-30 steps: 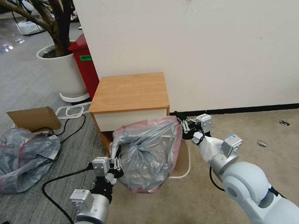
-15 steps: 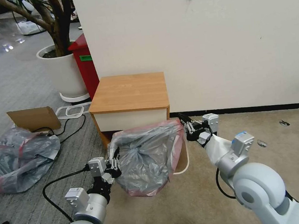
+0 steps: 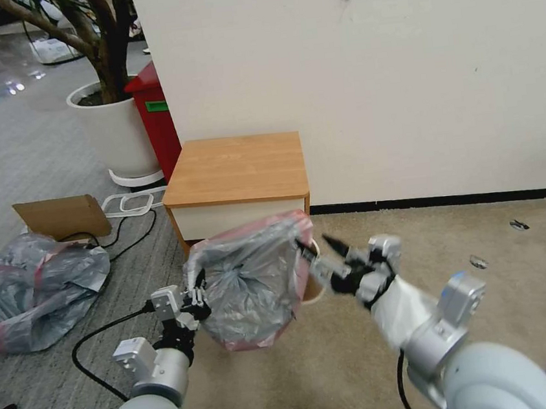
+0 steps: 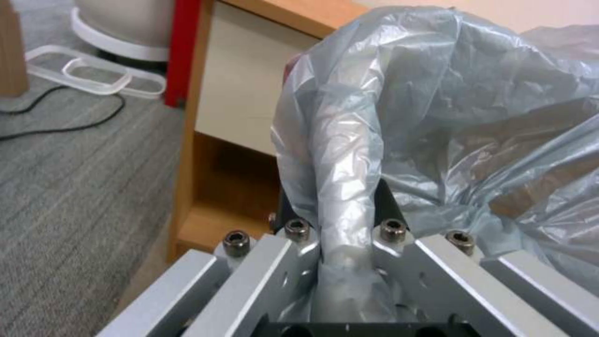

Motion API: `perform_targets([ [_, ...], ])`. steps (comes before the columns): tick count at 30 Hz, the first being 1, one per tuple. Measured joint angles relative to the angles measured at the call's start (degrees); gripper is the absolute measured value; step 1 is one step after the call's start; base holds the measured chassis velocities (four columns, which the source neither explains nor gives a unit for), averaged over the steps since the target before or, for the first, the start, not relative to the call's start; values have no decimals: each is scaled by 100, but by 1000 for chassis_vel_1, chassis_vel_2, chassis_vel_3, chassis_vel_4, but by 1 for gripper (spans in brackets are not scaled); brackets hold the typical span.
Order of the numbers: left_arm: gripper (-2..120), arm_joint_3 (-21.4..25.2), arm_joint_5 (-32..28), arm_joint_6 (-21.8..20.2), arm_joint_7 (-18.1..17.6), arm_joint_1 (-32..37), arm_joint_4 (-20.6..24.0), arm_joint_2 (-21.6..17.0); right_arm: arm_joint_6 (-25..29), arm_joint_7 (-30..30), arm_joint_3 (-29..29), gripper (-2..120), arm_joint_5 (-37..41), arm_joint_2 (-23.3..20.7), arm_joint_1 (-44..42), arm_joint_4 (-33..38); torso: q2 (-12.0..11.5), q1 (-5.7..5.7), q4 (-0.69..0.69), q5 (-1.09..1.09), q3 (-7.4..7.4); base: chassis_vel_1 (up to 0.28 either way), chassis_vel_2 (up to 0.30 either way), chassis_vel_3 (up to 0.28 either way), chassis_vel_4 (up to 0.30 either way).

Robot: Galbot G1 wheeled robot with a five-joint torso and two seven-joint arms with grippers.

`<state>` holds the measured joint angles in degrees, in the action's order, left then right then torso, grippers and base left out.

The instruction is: Pick up the garbage bag from the table and place it over the trash can.

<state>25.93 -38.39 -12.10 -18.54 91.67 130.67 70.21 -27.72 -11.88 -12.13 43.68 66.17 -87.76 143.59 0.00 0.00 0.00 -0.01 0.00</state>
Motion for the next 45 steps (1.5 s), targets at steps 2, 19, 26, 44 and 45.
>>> perform_targets([
  [2,5,33,-89,-1,-34,-24,23,-2,-25,117,20,85,-9,-23,-69,0,0,0,0,0,0,0,0,0,0],
  [19,5,132,-160,-16,-41,54,255,-20,26,399,236,86,-232,44,262,-24,0,0,1,0,0,0,0,0,0],
  [26,5,105,-120,-19,-18,74,325,-33,48,409,340,81,-407,135,330,-122,0,0,0,0,0,0,0,0,0],
  [44,5,14,196,54,137,77,418,-62,48,-345,793,77,-489,367,402,-240,0,0,0,1,0,0,0,0,0],
  [45,5,12,208,60,143,79,427,-66,48,-364,803,76,-490,372,406,-241,0,0,0,1,0,0,0,0,0],
])
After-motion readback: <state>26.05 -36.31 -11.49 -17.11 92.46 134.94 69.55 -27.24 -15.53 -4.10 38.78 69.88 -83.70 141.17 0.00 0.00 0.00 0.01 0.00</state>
